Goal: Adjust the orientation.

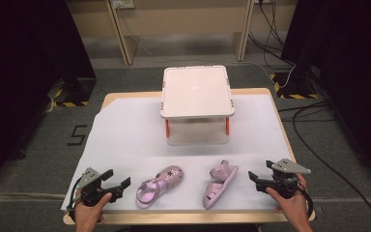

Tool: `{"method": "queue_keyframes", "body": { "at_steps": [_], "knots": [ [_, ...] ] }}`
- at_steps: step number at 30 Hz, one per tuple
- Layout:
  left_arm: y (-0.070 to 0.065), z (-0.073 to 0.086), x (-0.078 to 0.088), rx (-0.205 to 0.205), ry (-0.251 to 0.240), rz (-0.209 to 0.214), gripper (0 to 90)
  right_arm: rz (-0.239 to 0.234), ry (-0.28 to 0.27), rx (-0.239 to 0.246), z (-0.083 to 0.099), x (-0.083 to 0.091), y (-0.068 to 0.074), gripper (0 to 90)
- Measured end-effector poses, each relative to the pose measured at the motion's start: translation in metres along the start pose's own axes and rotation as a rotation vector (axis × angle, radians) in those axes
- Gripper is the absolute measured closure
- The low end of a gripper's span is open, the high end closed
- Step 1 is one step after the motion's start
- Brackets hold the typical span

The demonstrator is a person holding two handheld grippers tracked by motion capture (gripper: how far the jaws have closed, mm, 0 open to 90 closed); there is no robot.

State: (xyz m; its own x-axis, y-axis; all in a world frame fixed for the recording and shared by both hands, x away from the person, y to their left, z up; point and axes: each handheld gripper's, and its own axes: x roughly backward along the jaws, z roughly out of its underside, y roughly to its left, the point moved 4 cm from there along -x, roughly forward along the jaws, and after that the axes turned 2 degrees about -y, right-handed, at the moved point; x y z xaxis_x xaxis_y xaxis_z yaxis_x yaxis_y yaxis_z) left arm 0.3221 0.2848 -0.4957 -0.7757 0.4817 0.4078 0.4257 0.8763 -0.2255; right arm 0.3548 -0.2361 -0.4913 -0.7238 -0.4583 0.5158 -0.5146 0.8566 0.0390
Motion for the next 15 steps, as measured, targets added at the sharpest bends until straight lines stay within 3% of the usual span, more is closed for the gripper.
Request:
{"method": "queue_keyframes", "body": {
  "at_steps": [4, 8, 9, 15],
  "knots": [
    [-0.004, -0.003, 0.001, -0.037, -0.018, 0.022, 14.9, 0.002, 0.004, 0.001, 0.0, 0.0, 0.0, 20.0],
    [-0.013, -0.007, 0.0, -0.096, -0.03, 0.072, 15.8, 0.002, 0.01, 0.004, 0.001, -0.001, 0.0, 20.4],
    [-0.016, -0.008, 0.0, -0.118, -0.029, 0.084, 21.5, 0.003, 0.01, 0.005, 0.001, -0.001, 0.0, 20.4],
    [-0.032, -0.011, -0.001, -0.187, -0.02, 0.149, 31.9, 0.008, 0.015, 0.003, 0.002, -0.002, -0.002, 20.9]
  ]
}}
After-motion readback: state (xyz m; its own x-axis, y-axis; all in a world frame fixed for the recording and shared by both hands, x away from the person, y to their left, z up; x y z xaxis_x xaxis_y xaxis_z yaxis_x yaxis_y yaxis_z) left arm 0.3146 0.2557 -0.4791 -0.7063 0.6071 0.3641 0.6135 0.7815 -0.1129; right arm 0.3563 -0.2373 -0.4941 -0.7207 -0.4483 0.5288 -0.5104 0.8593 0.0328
